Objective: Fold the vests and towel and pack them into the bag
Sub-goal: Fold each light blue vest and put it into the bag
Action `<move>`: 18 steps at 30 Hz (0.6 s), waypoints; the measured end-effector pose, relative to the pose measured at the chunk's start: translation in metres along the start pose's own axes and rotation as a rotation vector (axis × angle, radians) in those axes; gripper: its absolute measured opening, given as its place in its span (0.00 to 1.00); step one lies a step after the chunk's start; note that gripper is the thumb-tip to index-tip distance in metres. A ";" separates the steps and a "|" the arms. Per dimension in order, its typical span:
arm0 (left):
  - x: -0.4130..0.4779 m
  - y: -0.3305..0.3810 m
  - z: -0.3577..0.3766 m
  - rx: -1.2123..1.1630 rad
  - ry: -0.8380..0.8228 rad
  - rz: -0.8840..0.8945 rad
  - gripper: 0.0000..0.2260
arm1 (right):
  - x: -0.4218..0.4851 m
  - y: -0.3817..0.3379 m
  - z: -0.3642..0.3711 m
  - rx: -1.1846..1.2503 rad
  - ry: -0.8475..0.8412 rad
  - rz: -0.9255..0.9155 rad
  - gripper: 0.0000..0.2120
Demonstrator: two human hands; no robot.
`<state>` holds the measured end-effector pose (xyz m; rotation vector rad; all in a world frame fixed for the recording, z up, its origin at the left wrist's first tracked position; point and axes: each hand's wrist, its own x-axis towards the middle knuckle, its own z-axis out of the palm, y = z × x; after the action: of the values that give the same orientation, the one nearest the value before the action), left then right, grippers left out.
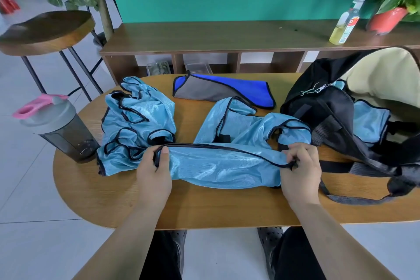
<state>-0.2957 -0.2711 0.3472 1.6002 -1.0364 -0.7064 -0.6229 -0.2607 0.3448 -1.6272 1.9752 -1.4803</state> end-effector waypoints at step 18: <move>0.001 0.001 0.004 -0.078 0.072 0.016 0.08 | 0.003 -0.002 0.001 -0.006 -0.211 0.104 0.13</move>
<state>-0.2988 -0.2732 0.3472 1.5374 -0.9567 -0.6656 -0.6218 -0.2636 0.3470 -1.5840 1.9180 -1.2129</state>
